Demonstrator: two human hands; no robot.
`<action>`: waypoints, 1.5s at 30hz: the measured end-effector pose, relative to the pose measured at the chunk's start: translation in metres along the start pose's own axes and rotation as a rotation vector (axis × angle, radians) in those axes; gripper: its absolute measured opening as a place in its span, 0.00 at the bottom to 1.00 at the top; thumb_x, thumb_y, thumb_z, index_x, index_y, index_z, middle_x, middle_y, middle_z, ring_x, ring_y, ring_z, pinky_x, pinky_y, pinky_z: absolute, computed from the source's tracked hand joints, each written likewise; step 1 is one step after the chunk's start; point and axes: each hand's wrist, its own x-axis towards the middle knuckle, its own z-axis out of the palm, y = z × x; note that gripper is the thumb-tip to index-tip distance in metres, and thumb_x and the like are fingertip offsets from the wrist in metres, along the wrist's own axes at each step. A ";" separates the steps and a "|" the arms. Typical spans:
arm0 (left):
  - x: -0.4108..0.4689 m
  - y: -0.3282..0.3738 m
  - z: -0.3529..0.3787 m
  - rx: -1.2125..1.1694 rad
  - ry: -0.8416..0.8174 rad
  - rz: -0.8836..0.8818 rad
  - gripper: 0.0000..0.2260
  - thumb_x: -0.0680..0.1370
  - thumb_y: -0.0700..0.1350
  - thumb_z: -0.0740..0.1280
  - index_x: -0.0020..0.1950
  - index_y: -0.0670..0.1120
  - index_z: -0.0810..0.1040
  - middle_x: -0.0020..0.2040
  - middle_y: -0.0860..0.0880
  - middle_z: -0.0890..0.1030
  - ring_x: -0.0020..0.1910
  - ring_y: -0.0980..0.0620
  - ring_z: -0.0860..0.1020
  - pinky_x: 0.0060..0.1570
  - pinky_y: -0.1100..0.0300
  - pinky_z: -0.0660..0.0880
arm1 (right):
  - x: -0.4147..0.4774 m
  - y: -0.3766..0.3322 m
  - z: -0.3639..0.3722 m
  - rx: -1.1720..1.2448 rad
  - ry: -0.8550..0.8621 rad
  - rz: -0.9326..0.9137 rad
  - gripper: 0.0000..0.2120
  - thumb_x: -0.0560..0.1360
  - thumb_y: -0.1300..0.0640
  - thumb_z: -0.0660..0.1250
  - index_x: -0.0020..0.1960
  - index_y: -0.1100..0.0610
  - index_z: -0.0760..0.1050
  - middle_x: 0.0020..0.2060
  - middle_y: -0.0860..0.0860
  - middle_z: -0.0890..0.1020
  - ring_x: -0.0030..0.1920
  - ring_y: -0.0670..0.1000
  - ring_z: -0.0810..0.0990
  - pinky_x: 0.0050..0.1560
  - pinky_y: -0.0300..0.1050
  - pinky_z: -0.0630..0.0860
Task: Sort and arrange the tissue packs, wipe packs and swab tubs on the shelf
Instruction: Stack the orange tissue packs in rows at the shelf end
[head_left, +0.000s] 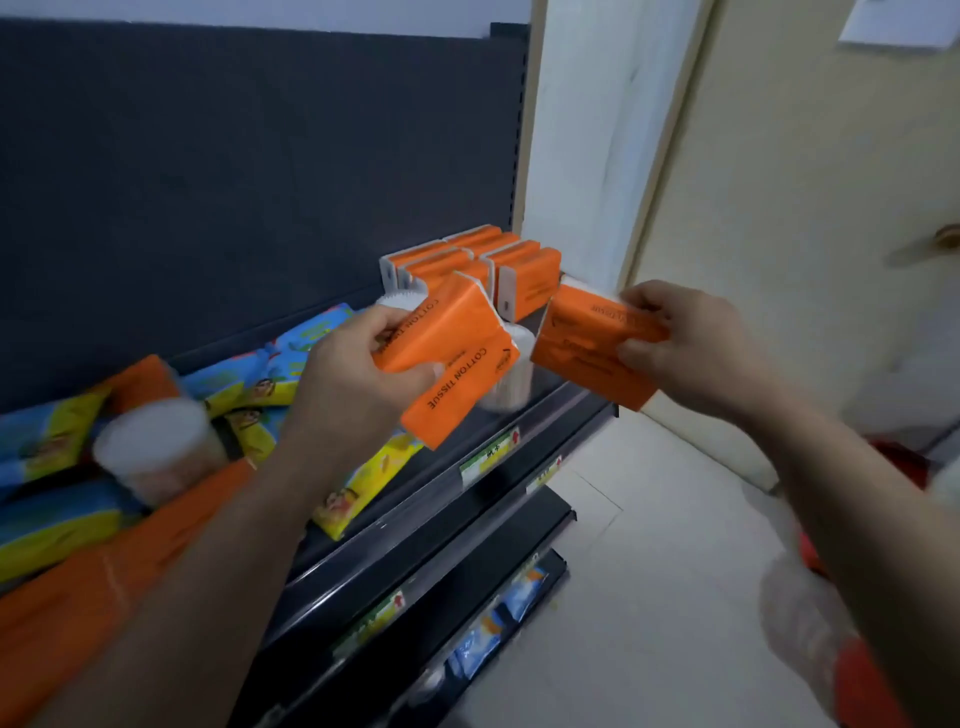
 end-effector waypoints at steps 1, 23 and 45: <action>0.002 0.004 0.005 0.006 0.032 -0.014 0.15 0.69 0.43 0.73 0.51 0.54 0.74 0.41 0.59 0.77 0.38 0.62 0.75 0.36 0.70 0.71 | 0.012 0.006 -0.002 0.014 -0.022 -0.025 0.17 0.72 0.60 0.66 0.60 0.54 0.74 0.46 0.50 0.75 0.45 0.50 0.72 0.42 0.39 0.65; 0.163 -0.008 0.090 0.187 0.107 -0.020 0.20 0.69 0.42 0.73 0.60 0.48 0.76 0.50 0.55 0.76 0.47 0.58 0.73 0.39 0.77 0.66 | 0.204 0.087 0.032 0.050 -0.220 -0.134 0.15 0.70 0.63 0.66 0.56 0.54 0.74 0.44 0.52 0.76 0.45 0.53 0.73 0.42 0.42 0.66; 0.204 -0.029 0.155 0.576 0.114 -0.305 0.21 0.67 0.40 0.75 0.57 0.47 0.77 0.47 0.53 0.75 0.50 0.51 0.74 0.46 0.62 0.67 | 0.312 0.143 0.094 -0.093 -0.708 -0.548 0.22 0.70 0.61 0.68 0.61 0.48 0.72 0.58 0.50 0.73 0.61 0.52 0.68 0.62 0.53 0.70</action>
